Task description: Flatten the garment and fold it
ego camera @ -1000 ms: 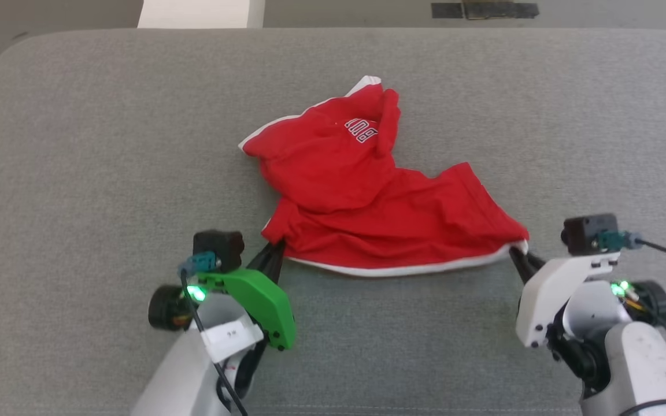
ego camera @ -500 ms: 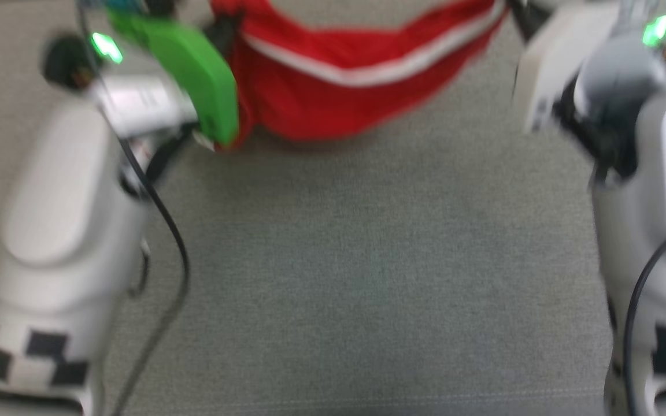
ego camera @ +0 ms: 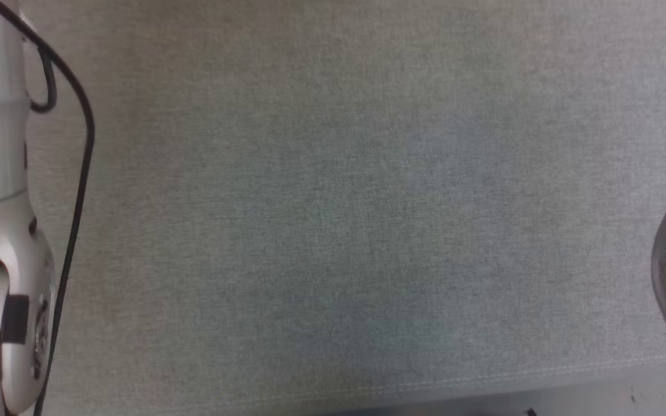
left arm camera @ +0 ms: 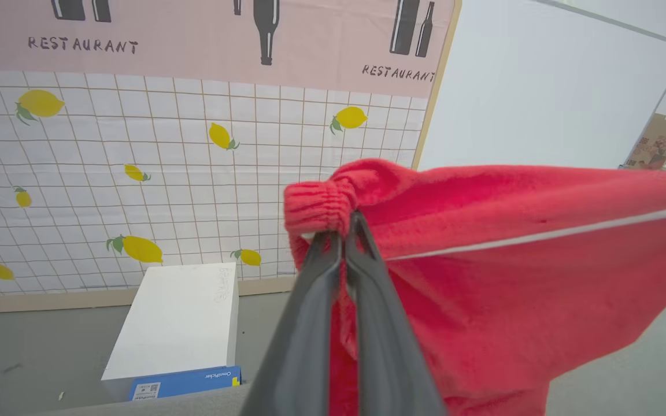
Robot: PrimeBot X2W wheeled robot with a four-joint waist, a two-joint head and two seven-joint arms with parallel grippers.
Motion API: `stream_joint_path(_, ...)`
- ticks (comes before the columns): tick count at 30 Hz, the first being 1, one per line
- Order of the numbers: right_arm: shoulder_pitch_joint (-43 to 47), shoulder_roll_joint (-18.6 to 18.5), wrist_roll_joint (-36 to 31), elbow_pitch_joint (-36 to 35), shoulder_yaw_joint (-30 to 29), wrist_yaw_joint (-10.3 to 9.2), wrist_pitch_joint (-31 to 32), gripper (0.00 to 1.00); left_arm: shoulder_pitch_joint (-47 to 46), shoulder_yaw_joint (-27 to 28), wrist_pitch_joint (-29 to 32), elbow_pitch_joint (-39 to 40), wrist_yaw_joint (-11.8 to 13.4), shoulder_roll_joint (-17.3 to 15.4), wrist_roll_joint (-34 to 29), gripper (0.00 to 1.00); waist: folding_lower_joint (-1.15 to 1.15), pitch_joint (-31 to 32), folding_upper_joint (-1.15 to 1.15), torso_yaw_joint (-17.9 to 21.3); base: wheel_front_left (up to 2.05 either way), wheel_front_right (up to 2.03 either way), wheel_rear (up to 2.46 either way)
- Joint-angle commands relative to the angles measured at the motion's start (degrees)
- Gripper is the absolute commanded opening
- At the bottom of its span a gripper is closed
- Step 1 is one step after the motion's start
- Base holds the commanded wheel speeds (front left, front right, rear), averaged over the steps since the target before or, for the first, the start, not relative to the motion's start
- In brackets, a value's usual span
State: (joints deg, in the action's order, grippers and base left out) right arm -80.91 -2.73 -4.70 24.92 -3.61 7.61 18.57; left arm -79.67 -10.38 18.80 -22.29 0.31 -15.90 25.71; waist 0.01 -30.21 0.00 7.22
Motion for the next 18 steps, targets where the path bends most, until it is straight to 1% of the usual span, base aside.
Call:
stream_joint_path(1, -1.47, -0.17, -0.57, 0.88, -1.09, -0.12, -2.79, 0.00, -1.50, 0.61, -2.62, -0.93, 0.44, 0.17, -0.79, 0.00, -0.01, -2.38, 0.00, 1.10, 0.00, 0.00, 0.00)
stream_joint_path(4, -2.08, -0.17, -1.37, 2.48, -1.80, -0.12, -6.74, 0.00, -1.74, 1.08, -6.66, -2.56, -0.44, 1.01, -0.13, 0.00, -0.01, -2.22, 0.00, 0.81, 0.00, 0.00, 0.00)
stream_joint_path(7, 0.35, -0.16, 0.39, 4.39, -1.17, -0.12, -8.30, 0.00, 1.00, 0.56, -8.18, -4.68, -2.16, 1.18, 0.62, 0.00, -0.01, -1.35, 0.00, 0.31, 0.00, 0.00, 0.00)
stream_joint_path(10, 5.09, -0.16, 3.05, 5.61, 0.65, -0.12, -8.39, 0.00, 5.95, 0.08, -8.88, -5.70, -3.73, 1.08, 1.76, 0.00, -0.01, 0.05, 0.00, -0.11, 0.00, 0.00, 0.00)
stream_joint_path(14, 15.20, -0.16, 7.68, 4.86, 3.87, -0.12, -6.10, 0.00, 16.25, -0.80, -9.16, -4.80, -5.24, 1.29, 3.96, 0.00, -0.01, 3.06, 0.00, -0.99, 0.00, 0.00, 0.00)
stream_joint_path(18, 29.38, -1.54, 12.50, 0.13, 6.62, -0.12, -1.86, 0.00, 30.32, -2.18, -8.41, -1.13, -6.06, 1.44, 6.39, 0.00, -0.01, 7.79, 0.00, -2.20, 0.00, 0.00, 0.00)
